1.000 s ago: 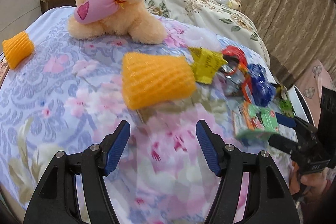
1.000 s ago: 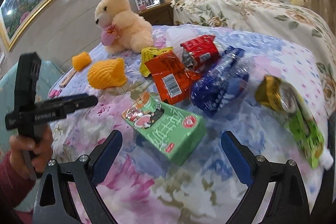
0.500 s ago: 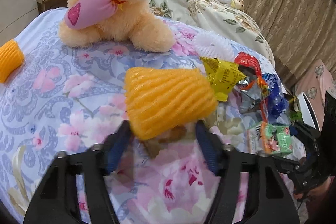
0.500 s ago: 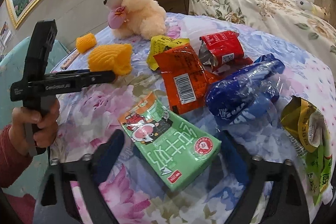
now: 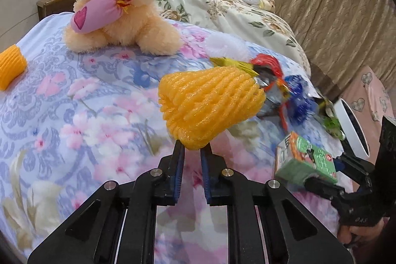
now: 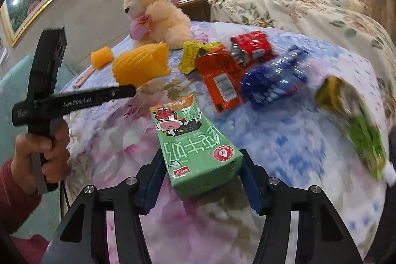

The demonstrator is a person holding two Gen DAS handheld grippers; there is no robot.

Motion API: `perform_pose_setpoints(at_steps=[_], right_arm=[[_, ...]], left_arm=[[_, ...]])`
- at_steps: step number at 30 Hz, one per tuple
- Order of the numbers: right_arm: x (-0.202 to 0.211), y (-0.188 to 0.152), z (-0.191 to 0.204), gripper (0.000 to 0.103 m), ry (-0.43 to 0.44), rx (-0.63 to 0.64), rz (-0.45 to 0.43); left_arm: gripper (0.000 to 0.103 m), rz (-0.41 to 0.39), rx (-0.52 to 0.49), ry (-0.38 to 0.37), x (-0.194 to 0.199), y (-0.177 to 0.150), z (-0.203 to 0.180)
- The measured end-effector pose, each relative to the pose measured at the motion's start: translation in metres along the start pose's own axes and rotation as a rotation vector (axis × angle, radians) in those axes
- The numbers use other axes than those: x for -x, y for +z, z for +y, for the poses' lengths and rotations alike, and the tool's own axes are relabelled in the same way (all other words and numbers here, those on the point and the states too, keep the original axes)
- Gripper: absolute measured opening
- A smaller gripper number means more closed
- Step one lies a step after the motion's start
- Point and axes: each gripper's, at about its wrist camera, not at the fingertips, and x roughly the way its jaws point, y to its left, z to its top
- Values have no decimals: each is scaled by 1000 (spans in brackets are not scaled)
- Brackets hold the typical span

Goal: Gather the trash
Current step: 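Carry the foam net and green juice box toward the black bin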

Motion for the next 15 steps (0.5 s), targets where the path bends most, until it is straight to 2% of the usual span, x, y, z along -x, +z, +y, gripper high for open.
perform_pose_setpoints(at_steps=[8,15], right_arm=[[39,-25,-22,58,-43,-128,-70],[74,-43,-47,58,-72,-230,-133]], left_arm=[[12,15,-57,-63,8,-20,-43],[12,28,-152,-128,11,-30,-93]])
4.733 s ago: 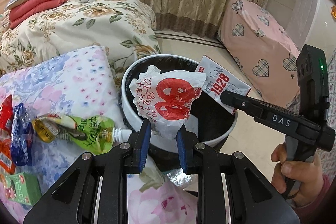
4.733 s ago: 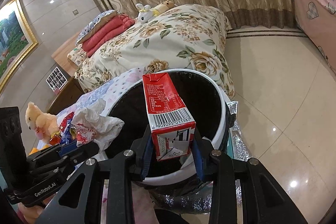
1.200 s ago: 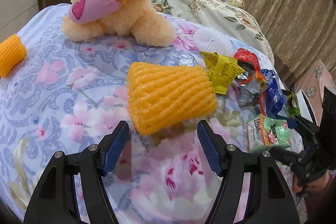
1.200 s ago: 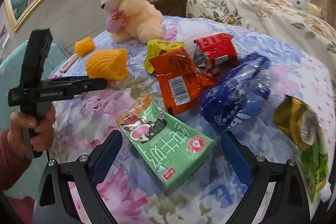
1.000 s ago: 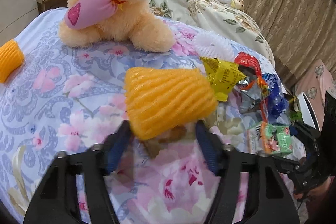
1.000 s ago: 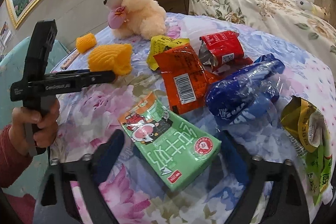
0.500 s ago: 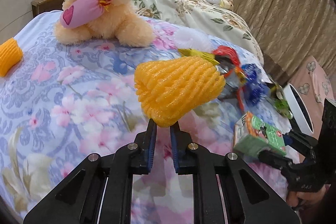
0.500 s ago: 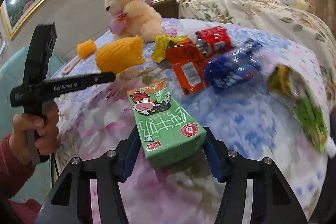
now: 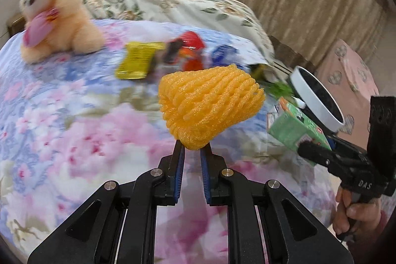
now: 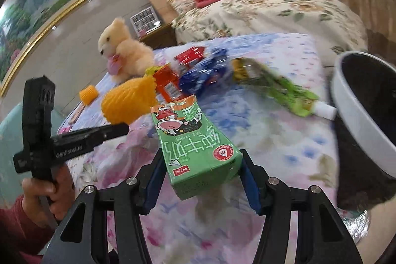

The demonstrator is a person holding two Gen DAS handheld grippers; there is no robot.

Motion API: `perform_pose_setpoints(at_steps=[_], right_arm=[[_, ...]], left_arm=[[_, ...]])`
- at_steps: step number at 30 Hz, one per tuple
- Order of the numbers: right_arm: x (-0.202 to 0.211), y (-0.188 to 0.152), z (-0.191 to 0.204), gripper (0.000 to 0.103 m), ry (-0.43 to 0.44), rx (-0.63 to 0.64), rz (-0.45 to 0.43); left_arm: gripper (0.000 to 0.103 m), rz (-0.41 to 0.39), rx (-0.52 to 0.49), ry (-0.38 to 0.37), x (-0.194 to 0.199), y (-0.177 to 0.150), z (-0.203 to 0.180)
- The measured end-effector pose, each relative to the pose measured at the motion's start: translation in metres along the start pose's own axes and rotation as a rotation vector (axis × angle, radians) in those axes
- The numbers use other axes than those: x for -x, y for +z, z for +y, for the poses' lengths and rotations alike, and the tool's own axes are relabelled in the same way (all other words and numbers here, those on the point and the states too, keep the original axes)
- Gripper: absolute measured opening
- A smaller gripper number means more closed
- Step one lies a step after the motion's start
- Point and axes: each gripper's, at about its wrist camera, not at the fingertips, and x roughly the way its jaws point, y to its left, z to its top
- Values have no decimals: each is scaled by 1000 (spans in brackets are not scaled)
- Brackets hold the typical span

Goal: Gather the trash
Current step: 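Carry the foam net and green juice box toward the black bin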

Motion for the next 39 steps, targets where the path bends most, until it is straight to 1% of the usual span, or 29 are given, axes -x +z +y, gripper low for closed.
perform_pose_setpoints(at_steps=[5,14,26,39], right_arm=[[18,-4,-17,58,-28,-48,-31],[45,-9,-43,58,-69,-104,-82],[82,-13,-83,58,-137,-182,-145],[111,-12,-119,58,-203,-246,-190]], left_arm=[[12,16,-43,-42,-7,0,-27],[12,38,-96,-83,-15,4,-64],[12,54,-171,-128,-31,14,-114],[12,59,-263,-164,-44,27,-165]])
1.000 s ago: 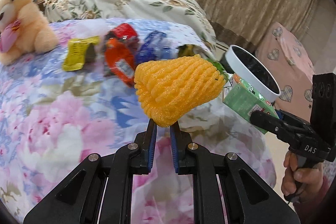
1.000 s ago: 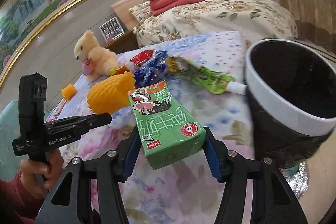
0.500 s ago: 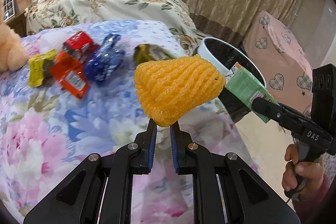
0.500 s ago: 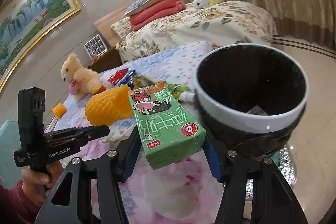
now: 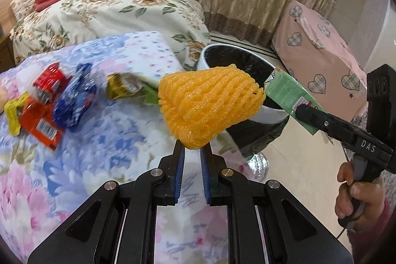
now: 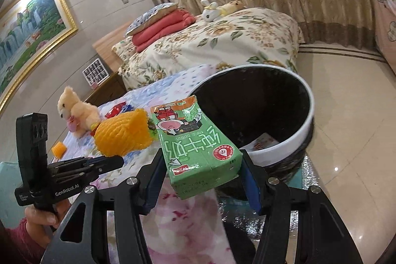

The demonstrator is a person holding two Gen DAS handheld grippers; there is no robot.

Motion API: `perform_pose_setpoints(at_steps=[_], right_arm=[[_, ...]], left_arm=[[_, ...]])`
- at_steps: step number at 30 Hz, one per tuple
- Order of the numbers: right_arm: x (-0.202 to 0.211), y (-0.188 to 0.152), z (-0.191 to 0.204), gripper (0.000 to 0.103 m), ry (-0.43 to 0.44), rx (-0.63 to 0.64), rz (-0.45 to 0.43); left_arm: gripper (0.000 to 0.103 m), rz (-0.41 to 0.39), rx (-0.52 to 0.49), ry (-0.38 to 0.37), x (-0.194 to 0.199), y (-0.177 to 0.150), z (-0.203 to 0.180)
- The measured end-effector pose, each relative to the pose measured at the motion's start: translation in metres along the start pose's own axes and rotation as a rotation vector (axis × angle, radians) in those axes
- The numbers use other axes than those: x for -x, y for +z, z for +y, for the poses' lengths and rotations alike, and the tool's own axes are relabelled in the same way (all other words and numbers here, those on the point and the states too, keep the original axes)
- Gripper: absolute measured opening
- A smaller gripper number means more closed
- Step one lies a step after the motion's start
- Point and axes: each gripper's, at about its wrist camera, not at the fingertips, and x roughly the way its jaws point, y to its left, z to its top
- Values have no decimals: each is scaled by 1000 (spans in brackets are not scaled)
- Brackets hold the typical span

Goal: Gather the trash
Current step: 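Carry the foam net and green juice box toward the black bin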

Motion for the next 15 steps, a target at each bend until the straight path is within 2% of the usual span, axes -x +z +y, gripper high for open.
perform_pose_setpoints(at_steps=[15], right_arm=[[1,17,-32,58,-69,-51,-9]], left_arm=[[12,40,-94,-30,-32,29,-37]])
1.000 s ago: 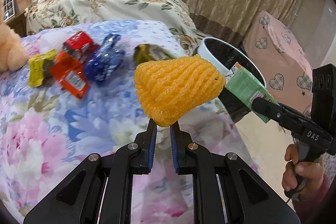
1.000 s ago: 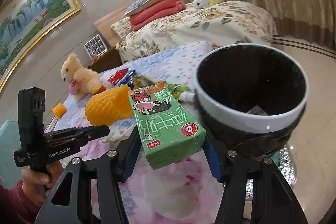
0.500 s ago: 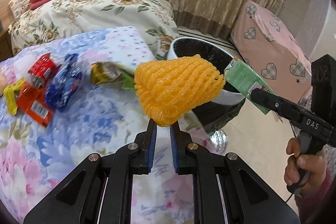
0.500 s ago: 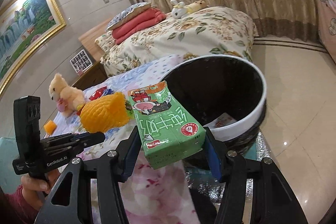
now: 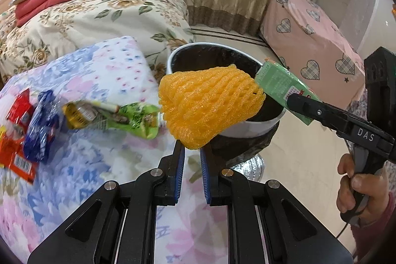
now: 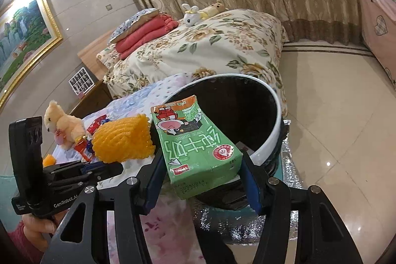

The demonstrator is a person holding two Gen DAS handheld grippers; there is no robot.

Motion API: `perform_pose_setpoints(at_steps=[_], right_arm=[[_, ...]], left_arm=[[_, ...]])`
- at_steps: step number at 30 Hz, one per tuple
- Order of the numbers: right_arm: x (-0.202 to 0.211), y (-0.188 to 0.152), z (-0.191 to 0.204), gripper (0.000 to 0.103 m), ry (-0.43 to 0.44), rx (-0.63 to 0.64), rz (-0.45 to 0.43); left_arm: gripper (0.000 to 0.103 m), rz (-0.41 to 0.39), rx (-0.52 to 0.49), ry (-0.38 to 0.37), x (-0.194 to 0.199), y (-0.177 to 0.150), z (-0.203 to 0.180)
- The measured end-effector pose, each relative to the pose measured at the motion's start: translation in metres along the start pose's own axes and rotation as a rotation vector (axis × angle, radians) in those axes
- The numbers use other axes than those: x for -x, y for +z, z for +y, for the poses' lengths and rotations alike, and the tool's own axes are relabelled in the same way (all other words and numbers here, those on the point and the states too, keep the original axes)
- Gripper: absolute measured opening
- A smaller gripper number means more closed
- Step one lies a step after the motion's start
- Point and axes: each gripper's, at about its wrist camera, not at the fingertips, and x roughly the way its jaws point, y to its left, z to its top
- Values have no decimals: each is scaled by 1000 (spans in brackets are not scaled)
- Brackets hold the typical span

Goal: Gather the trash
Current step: 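Carry the foam net and green juice box toward the black bin, then open both tools over the bin to drop the foam net and juice box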

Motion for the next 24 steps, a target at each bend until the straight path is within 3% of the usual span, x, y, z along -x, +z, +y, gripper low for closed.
perform_pose_setpoints(at_steps=[24], right_arm=[[-27,29,-24,58,-59,-22,55]], left_arm=[[13,21,-52,14,-28,38,-18]])
